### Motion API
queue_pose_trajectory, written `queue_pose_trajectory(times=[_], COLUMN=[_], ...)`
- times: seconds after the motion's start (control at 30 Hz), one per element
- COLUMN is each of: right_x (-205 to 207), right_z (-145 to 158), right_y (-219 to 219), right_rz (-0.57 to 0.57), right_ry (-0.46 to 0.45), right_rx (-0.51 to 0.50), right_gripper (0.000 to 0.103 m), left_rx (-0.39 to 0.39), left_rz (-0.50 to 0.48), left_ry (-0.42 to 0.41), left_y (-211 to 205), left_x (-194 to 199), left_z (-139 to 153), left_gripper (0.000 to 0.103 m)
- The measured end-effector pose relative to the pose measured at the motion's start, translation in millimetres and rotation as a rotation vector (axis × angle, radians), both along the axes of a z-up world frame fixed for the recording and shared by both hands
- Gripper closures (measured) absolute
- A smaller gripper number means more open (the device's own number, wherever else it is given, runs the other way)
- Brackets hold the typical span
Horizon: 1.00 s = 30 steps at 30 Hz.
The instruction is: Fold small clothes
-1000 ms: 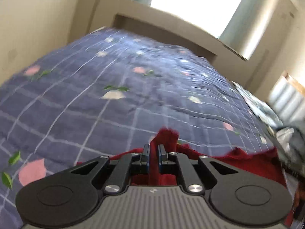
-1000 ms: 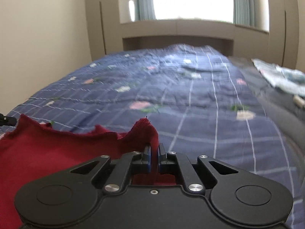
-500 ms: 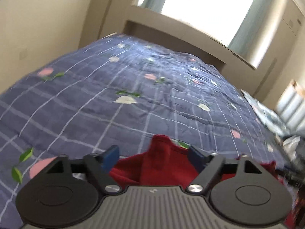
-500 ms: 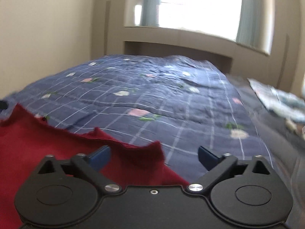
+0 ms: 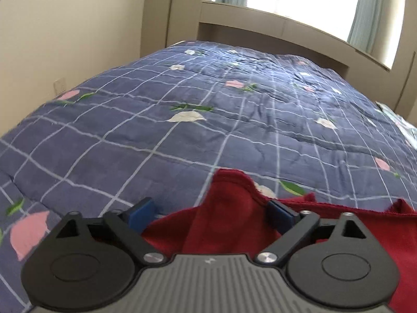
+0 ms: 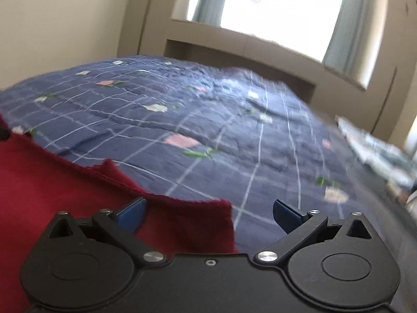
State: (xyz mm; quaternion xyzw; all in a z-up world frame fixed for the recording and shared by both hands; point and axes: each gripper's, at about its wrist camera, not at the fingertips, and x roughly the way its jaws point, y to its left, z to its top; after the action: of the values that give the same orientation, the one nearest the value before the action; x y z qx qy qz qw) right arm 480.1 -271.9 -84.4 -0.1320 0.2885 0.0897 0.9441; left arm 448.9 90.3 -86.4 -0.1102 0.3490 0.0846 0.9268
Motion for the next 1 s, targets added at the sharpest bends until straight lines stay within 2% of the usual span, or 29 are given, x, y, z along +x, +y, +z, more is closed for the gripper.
queue_pose_trajectory(times=[0.2,0.37,0.43,0.47,0.6,0.73,0.8,0.87,0.93,1.0], right_x=[10.2,13.1,3.4,-6.5,-41.6,-69.5,-86.5,-101.9,-103.9,-97.4], right_z=[-6.7,-5.7,0.2,6.5,27.6,41.0,48.1,53.8,54.3,49.5], right_y=[-9.7,-23.4,-28.5,-29.5,-23.0,-4.1,10.1,27.7,45.7,67.2], right_rz=[-0.012,-0.014,-0.023,-0.039,-0.054,0.005,0.058,0.111,0.139,0.146], right_ry=[0.074,0.123,0.071,0.013,-0.134,-0.124,-0.148,-0.167,-0.144,-0.078], right_rx=[0.071,0.183,0.215,0.213,0.162,0.097,0.046,0.004,-0.010,-0.027], right_gripper=[0.001,0.001,0.001,0.001,0.001,0.001,0.001,0.001,0.001,0.001], left_rx=[-0.037,-0.021,-0.041,-0.053,-0.159,-0.243,-0.231,-0.179,-0.105,-0.069], left_rz=[0.014,0.014,0.011,0.008,-0.026,0.004,-0.004,-0.004,0.011,0.040], left_ry=[-0.004,0.001,-0.004,-0.003,0.015,-0.013,-0.026,-0.044,-0.069,-0.101], left_y=[6.9,4.9,7.8,9.0,22.1,33.6,34.4,31.4,28.7,28.8], left_x=[2.8,4.4,2.6,1.8,-9.7,-40.6,-58.6,-78.7,-103.6,-127.3], left_z=[-6.0,-6.0,-4.3,-2.5,14.5,37.5,49.8,60.5,67.1,67.2], left_gripper=[0.000,0.000,0.000,0.000,0.000,0.000,0.000,0.000,0.000,0.000])
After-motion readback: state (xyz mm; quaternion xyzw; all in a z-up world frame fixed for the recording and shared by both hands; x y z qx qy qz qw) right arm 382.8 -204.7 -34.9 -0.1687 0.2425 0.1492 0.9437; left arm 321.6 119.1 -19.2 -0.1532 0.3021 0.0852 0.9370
